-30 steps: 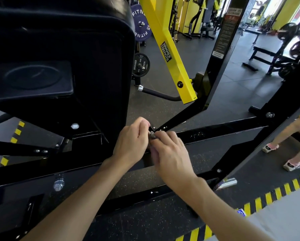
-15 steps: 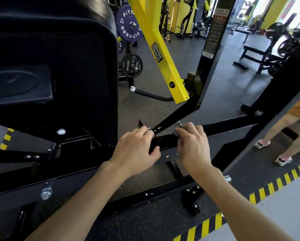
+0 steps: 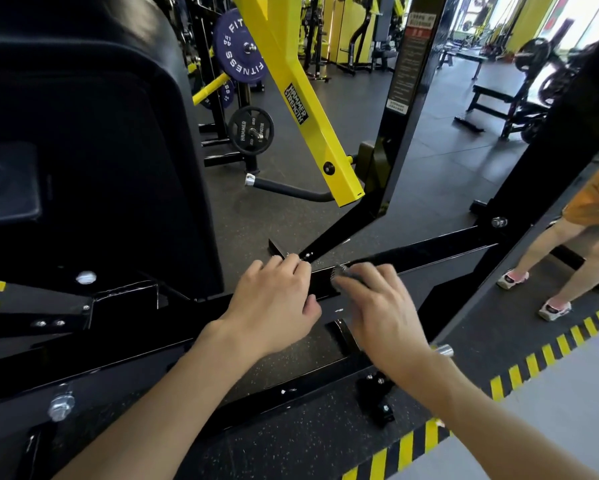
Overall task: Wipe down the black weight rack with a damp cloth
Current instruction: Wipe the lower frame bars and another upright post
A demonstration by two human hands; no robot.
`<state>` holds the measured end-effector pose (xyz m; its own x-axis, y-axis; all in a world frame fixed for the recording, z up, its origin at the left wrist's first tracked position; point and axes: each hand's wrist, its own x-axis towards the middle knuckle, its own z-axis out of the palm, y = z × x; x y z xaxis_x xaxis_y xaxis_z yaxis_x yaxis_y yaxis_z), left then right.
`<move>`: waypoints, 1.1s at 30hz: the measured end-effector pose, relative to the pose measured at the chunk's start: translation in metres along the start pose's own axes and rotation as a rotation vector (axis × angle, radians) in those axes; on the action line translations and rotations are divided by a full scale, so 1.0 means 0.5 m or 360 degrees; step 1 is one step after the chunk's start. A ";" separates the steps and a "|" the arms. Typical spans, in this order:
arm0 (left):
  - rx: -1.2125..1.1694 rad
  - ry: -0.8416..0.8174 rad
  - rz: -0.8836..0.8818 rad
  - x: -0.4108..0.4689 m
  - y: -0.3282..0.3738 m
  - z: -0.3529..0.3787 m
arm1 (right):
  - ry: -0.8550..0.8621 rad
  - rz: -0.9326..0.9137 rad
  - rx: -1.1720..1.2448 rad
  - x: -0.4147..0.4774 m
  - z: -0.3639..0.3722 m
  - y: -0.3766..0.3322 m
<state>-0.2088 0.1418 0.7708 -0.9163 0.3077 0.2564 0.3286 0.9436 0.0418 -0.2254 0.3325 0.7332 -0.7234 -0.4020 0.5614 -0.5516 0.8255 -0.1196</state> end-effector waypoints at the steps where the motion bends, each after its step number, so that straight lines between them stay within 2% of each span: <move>1: -0.0011 0.0004 0.0007 0.003 0.004 0.003 | 0.0044 0.0076 0.0000 0.009 -0.003 0.027; 4: -0.0003 0.0014 -0.0005 0.010 0.014 0.007 | 0.0133 0.0381 -0.0112 0.029 -0.003 0.059; 9: 0.0016 0.0020 -0.0037 0.030 0.024 -0.001 | -0.0134 -0.0025 -0.0061 0.024 0.012 0.014; 10: 0.0022 0.0017 -0.0049 0.032 0.026 -0.002 | -0.0144 0.0008 -0.0080 0.037 0.012 0.034; 13: 0.0029 -0.0019 -0.0082 0.032 0.030 -0.003 | -0.0187 0.0395 -0.0164 0.067 0.002 0.057; 14: 0.0025 -0.0022 -0.0093 0.033 0.032 -0.004 | -0.0218 0.0414 -0.0189 0.067 0.004 0.042; 16: 0.0023 -0.0016 -0.0111 0.040 0.033 -0.005 | -0.0275 0.0217 -0.0155 0.054 0.008 0.002; 17: 0.0020 -0.0003 -0.0112 0.042 0.032 -0.003 | -0.0270 0.0117 -0.0089 0.047 0.007 -0.004; 19: -0.0010 0.0057 -0.0061 0.046 0.031 0.006 | -0.0197 0.0123 0.0001 0.049 0.002 0.030; 22: -0.0053 0.0094 0.0051 0.051 0.043 0.024 | 0.0062 0.0451 -0.0056 0.053 0.003 0.083; 23: -0.0047 0.0101 0.0067 0.053 0.047 0.031 | 0.0107 0.0477 -0.0067 0.045 0.007 0.077; 27: -0.0011 0.0134 0.0047 0.058 0.048 0.039 | -0.0006 0.0033 0.0014 0.000 0.003 0.060; 28: -0.0016 0.0134 0.0047 0.058 0.046 0.039 | 0.0003 0.0038 0.0016 0.002 -0.001 0.084; 31: -0.0021 0.0124 0.0051 0.059 0.050 0.032 | 0.0219 0.0484 0.0023 0.016 -0.004 0.133; 32: -0.0034 0.0111 0.0056 0.063 0.054 0.030 | 0.0242 0.0535 -0.0007 0.015 -0.002 0.126; 33: -0.0060 0.0099 0.0071 0.067 0.058 0.031 | 0.0215 0.0464 -0.0039 0.011 0.000 0.112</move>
<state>-0.2335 0.1811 0.7658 -0.8849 0.3402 0.3182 0.3784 0.9234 0.0651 -0.2603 0.3767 0.7293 -0.7868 -0.0922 0.6103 -0.3180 0.9080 -0.2727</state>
